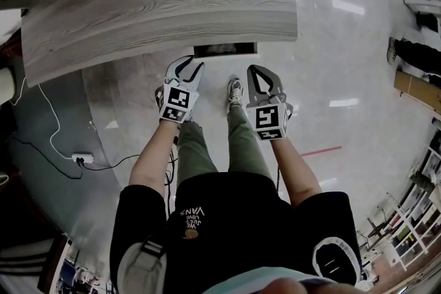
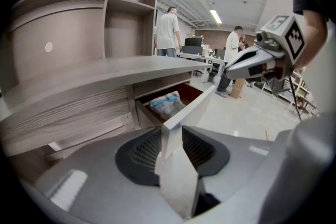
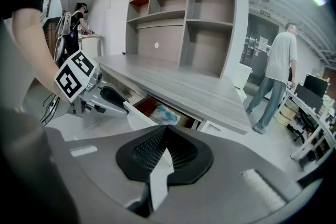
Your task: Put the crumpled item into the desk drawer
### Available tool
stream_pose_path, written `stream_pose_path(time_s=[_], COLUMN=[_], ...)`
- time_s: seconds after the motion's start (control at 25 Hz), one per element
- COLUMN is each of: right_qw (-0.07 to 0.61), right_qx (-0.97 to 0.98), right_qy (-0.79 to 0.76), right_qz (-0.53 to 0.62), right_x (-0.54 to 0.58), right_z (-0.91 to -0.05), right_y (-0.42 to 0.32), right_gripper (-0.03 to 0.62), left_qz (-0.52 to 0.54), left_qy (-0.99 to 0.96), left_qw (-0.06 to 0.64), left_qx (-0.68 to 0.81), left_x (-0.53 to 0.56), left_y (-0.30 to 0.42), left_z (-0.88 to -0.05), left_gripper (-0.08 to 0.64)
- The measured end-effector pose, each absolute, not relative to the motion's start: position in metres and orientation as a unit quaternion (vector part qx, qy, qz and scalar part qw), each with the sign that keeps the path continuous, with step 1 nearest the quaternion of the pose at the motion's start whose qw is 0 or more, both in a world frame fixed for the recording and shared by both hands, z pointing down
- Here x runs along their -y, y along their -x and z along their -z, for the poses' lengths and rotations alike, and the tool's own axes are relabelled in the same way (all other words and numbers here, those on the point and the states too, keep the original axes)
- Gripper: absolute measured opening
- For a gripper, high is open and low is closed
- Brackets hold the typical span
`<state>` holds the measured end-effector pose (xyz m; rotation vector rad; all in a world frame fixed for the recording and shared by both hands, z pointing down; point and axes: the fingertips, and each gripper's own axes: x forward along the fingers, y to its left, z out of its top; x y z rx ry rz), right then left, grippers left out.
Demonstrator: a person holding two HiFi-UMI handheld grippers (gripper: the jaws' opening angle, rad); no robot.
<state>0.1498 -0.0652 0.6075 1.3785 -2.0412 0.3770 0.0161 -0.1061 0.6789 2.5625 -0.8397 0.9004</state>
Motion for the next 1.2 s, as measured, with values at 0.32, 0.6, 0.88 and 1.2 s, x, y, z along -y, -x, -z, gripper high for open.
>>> stream_pose_path(time_s=[0.32, 0.6, 0.88, 1.2], right_qw=[0.308, 0.294, 0.275, 0.25], right_qx=[0.77, 0.76, 0.751, 0.74], right_qy=[-0.541, -0.563, -0.586, -0.612], right_qz=[-0.138, -0.137, -0.131, -0.128], right_x=[0.063, 0.062, 0.058, 0.041], right_z=[-0.594, -0.574, -0.547, -0.505], right_y=[-0.147, -0.147, -0.146, -0.139], right_gripper=[0.002, 0.002, 0.002, 0.002], left_qz=[-0.31, -0.294, -0.267, -0.225], left_qy=[-0.896, -0.906, -0.922, -0.938], left_qw=[0.15, 0.138, 0.112, 0.092], left_qx=[0.279, 0.273, 0.258, 0.247], left_x=[0.104, 0.105, 0.105, 0.09], left_y=[-0.017, -0.015, -0.014, -0.01], left_z=[-0.665, -0.634, -0.596, -0.538], left_gripper=[0.173, 0.173, 0.158, 0.118])
